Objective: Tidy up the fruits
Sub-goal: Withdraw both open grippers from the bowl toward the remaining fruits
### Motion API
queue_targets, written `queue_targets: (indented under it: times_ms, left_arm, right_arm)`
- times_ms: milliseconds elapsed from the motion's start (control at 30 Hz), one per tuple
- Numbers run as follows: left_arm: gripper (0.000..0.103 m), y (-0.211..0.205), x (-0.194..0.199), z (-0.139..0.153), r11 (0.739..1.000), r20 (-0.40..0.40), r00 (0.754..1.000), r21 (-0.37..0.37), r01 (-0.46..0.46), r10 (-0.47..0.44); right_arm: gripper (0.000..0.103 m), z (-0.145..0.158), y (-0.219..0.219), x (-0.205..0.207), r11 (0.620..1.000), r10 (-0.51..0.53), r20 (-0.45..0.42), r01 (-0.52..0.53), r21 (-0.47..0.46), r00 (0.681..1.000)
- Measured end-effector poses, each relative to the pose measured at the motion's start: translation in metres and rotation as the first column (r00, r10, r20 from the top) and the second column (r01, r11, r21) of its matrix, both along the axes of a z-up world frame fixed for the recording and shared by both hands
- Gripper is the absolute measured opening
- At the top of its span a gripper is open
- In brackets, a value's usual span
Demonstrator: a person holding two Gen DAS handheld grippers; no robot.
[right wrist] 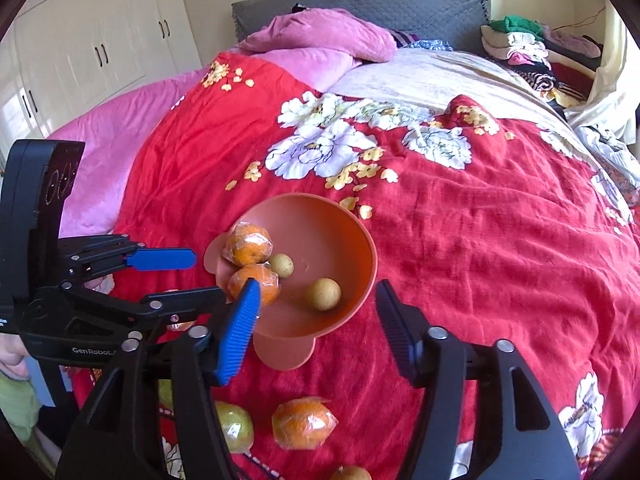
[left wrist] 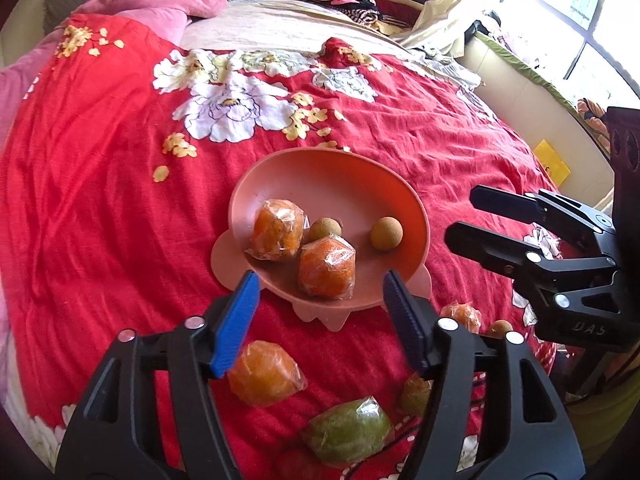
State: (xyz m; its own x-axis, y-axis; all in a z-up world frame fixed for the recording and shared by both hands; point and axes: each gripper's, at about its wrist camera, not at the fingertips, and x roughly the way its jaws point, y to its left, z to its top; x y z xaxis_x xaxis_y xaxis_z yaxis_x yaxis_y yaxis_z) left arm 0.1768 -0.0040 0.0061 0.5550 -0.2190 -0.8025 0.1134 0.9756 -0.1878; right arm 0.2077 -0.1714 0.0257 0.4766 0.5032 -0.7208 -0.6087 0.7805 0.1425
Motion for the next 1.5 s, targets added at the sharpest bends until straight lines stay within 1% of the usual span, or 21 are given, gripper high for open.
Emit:
queue_targets:
  times_ms: [133, 300, 433, 533, 833, 933, 1200, 1500]
  left_arm:
    - [0.066, 0.003, -0.006, 0.006, 1.0, 0.016, 1.0, 0.002, -0.012, 0.012]
    - [0.075, 0.008, -0.015, 0.016, 0.999, 0.041, 0.999, 0.01, -0.034, 0.034]
    - [0.088, 0.011, -0.021, 0.022, 0.998, 0.057, 0.997, 0.027, -0.058, 0.057]
    - [0.093, 0.014, -0.027, 0.028, 0.997, 0.07, 0.995, 0.03, -0.072, 0.069]
    - [0.093, 0.022, -0.043, 0.042, 0.994, 0.119, 0.988, 0.037, -0.107, 0.102]
    - [0.093, 0.023, -0.046, 0.044, 0.993, 0.123, 0.986, 0.034, -0.113, 0.108]
    - [0.093, 0.026, -0.059, 0.046, 0.992, 0.129, 0.985, 0.028, -0.121, 0.116]
    - [0.093, 0.032, -0.077, 0.043, 0.991, 0.126, 0.984, 0.035, -0.129, 0.123]
  right_arm:
    - [0.063, 0.007, -0.004, -0.007, 1.0, -0.009, 0.015, 0.009, 0.011, 1.0]
    - [0.073, 0.015, -0.008, -0.015, 1.0, -0.018, 0.031, 0.018, 0.024, 0.999]
    - [0.077, 0.021, -0.009, -0.022, 0.999, -0.022, 0.047, 0.02, 0.034, 0.999]
    - [0.08, 0.025, -0.01, -0.028, 0.999, -0.024, 0.055, 0.022, 0.04, 0.998]
    - [0.088, 0.036, -0.014, -0.043, 0.998, -0.03, 0.08, 0.026, 0.058, 0.996]
    - [0.09, 0.038, -0.014, -0.047, 0.998, -0.035, 0.086, 0.03, 0.061, 0.996]
    - [0.092, 0.043, -0.017, -0.059, 0.997, -0.032, 0.097, 0.025, 0.069, 0.995]
    - [0.093, 0.04, -0.017, -0.07, 0.998, -0.027, 0.094, 0.022, 0.057, 0.995]
